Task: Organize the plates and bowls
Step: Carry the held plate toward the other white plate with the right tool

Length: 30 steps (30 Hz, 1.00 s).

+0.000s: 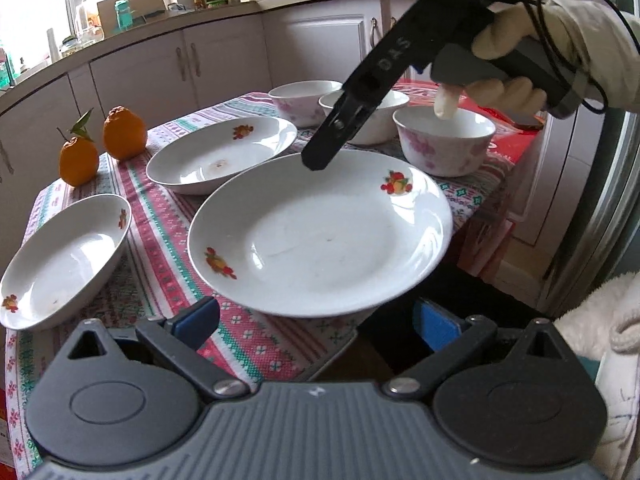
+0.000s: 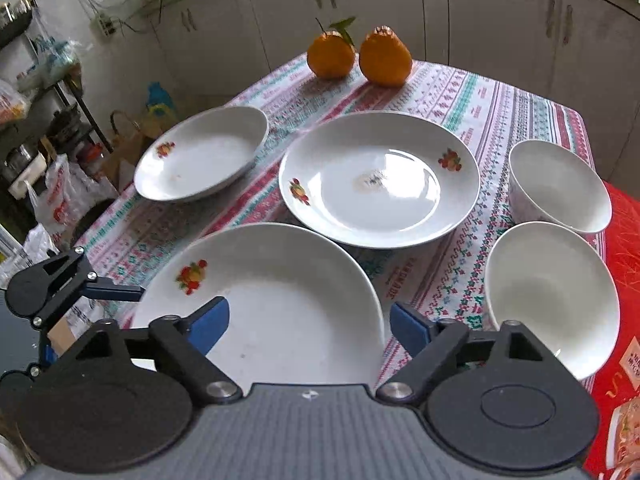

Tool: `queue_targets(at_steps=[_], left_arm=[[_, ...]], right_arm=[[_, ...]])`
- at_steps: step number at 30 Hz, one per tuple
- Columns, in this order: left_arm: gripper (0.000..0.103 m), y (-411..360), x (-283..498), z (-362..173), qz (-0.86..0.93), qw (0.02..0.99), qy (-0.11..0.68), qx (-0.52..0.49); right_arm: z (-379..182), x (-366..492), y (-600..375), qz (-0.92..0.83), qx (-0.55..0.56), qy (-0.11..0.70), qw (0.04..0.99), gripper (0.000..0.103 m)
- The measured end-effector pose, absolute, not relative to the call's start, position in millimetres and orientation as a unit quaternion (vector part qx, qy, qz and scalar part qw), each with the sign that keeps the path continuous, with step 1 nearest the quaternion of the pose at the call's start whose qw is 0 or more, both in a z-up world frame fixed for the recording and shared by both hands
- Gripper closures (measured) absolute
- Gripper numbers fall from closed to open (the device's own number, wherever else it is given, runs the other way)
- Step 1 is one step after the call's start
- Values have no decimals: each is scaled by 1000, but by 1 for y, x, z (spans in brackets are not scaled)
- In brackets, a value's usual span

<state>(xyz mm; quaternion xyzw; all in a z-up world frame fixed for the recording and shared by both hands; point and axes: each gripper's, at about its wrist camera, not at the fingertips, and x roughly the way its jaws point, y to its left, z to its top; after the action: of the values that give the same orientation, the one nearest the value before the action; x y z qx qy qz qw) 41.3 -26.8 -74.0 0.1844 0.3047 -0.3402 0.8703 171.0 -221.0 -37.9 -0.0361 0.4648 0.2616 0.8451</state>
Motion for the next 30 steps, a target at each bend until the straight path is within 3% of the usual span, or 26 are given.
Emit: queue_targets(at_steps=[14, 30], left_arm=[[1, -29, 52, -77, -340, 873, 314, 155], [2, -27, 57, -77, -351, 868, 324, 137]], right_arm=[[-55, 205, -220, 265, -36, 519, 812, 37], [-60, 212, -223, 279, -4, 537, 796, 37]])
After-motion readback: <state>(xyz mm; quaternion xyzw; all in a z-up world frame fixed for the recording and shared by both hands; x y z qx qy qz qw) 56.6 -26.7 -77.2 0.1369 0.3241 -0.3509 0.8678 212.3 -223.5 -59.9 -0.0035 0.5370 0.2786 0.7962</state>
